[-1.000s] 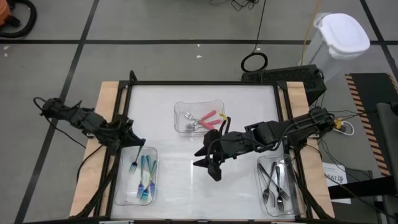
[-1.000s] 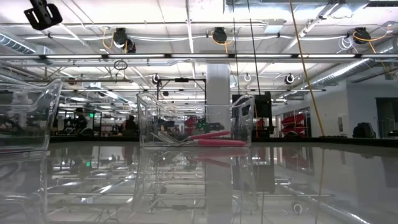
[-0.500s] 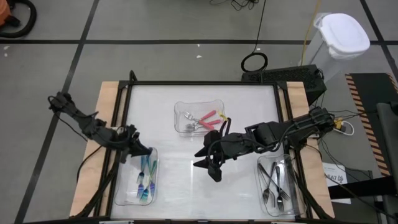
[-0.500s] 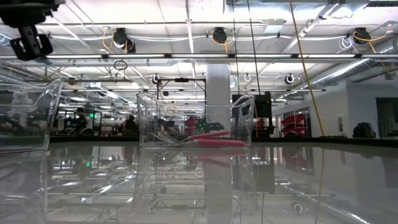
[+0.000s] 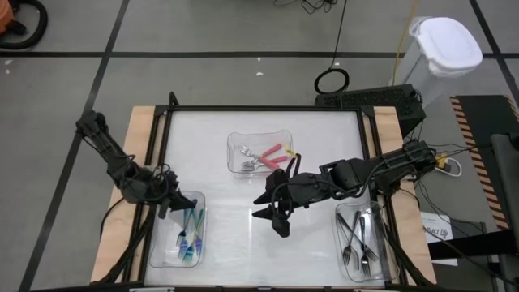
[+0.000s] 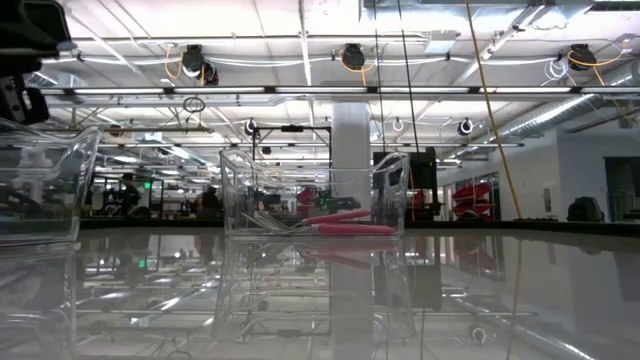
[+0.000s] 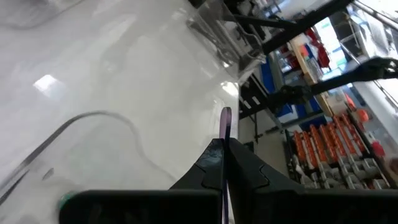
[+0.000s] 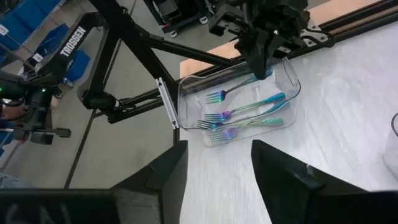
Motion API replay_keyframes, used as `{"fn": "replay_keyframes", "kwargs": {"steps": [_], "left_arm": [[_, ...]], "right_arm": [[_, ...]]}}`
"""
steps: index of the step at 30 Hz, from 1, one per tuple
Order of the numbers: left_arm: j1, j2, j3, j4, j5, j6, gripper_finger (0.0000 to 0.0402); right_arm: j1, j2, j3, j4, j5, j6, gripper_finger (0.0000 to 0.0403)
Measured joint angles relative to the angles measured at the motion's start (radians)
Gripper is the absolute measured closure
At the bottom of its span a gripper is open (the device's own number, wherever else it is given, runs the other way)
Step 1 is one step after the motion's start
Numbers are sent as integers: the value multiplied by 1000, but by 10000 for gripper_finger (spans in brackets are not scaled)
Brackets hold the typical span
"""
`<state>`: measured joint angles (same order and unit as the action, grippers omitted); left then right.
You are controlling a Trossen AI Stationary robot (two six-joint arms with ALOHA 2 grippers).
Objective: Sort silverware by color (type)
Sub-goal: Put the blue fork into the left transparent bin
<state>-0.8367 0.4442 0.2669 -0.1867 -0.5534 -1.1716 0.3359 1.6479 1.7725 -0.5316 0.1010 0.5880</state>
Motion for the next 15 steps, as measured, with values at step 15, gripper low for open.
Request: {"fn": "replay_keyframes", "kwargs": {"steps": [15], "left_arm": [[-167,23,-65,2,-218,-185,398]], "right_arm": [[0,0,0,-25,3,-9,229]]}}
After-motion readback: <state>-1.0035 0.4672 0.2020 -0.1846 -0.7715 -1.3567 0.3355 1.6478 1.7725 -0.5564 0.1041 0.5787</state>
